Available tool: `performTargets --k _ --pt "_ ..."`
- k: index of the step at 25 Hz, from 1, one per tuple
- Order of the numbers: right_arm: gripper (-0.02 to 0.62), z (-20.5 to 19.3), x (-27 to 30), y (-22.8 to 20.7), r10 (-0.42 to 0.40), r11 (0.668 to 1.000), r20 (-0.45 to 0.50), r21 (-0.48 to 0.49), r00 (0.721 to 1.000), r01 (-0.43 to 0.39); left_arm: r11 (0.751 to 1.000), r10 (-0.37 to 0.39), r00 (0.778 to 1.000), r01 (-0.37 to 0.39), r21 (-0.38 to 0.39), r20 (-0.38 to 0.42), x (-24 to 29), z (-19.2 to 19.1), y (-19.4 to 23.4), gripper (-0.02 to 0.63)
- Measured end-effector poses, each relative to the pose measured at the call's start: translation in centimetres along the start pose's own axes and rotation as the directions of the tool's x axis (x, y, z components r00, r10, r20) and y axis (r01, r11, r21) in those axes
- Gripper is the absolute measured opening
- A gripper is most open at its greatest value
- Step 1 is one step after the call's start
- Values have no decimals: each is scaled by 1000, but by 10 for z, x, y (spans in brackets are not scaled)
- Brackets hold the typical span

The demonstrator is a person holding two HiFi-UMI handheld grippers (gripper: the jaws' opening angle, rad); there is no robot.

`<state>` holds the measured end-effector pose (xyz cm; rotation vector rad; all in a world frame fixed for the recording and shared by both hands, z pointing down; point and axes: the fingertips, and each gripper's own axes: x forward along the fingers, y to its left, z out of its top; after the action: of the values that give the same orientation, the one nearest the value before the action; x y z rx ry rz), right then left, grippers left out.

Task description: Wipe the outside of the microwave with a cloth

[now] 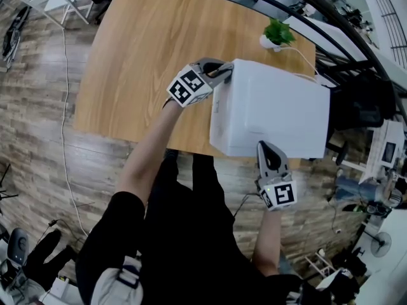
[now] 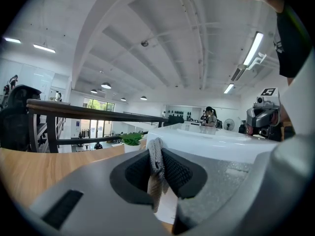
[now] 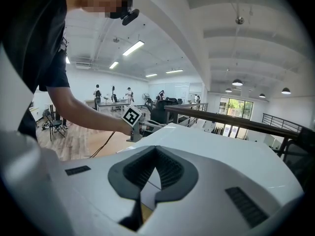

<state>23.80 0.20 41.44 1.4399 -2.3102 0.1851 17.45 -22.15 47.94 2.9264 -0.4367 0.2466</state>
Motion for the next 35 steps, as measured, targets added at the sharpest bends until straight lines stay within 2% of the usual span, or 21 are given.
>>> performTargets --k 18,24,35 --pt "-2 0 0 -2 3 1000 -7 28 1000 -2 1000 8 1000 -8 -1 21 5 2 14 44" --pt "-2 0 0 -1 7 1000 -6 25 1000 -7 999 23 999 -22 28 -30 10 -22 16 44" --pt "-2 1 -2 -1 17 1000 5 24 1000 -17 999 37 998 -38 -20 -50 16 -49 19 45"
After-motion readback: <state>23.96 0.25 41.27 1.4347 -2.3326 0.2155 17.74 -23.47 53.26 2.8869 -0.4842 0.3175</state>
